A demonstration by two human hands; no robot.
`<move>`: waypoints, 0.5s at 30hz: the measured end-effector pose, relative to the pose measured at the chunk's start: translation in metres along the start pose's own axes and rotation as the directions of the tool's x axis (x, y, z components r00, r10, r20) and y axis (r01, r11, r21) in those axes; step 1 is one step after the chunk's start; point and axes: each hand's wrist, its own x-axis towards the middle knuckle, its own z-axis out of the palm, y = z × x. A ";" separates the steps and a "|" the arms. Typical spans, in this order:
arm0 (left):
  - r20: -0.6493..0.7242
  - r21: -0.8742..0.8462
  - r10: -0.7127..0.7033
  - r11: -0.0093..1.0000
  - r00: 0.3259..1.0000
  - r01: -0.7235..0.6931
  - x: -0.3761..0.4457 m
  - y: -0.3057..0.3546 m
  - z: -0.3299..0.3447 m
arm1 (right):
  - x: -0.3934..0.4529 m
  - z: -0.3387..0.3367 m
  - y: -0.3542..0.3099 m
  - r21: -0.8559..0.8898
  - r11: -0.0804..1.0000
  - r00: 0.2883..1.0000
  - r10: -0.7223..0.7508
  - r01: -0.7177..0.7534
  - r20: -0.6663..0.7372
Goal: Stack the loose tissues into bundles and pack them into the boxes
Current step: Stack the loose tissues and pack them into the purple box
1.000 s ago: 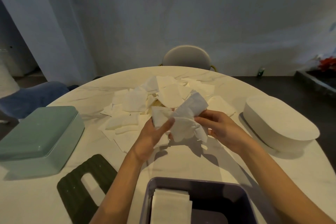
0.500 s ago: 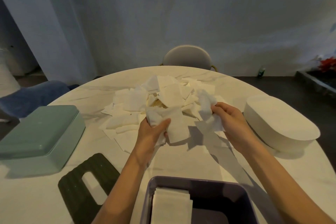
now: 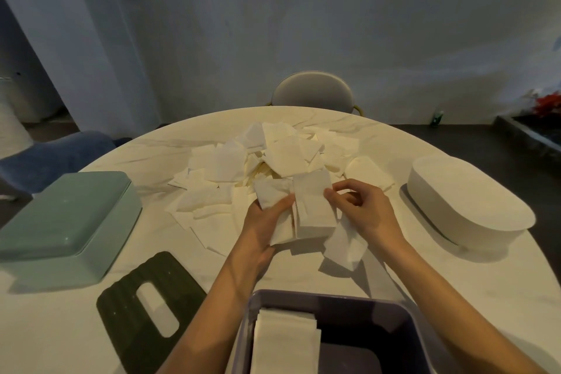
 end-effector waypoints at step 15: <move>0.117 0.122 -0.083 0.990 0.990 0.069 -0.011 0.008 0.006 | 0.002 -0.020 -0.008 -0.026 0.997 0.972 0.079 -0.075 0.221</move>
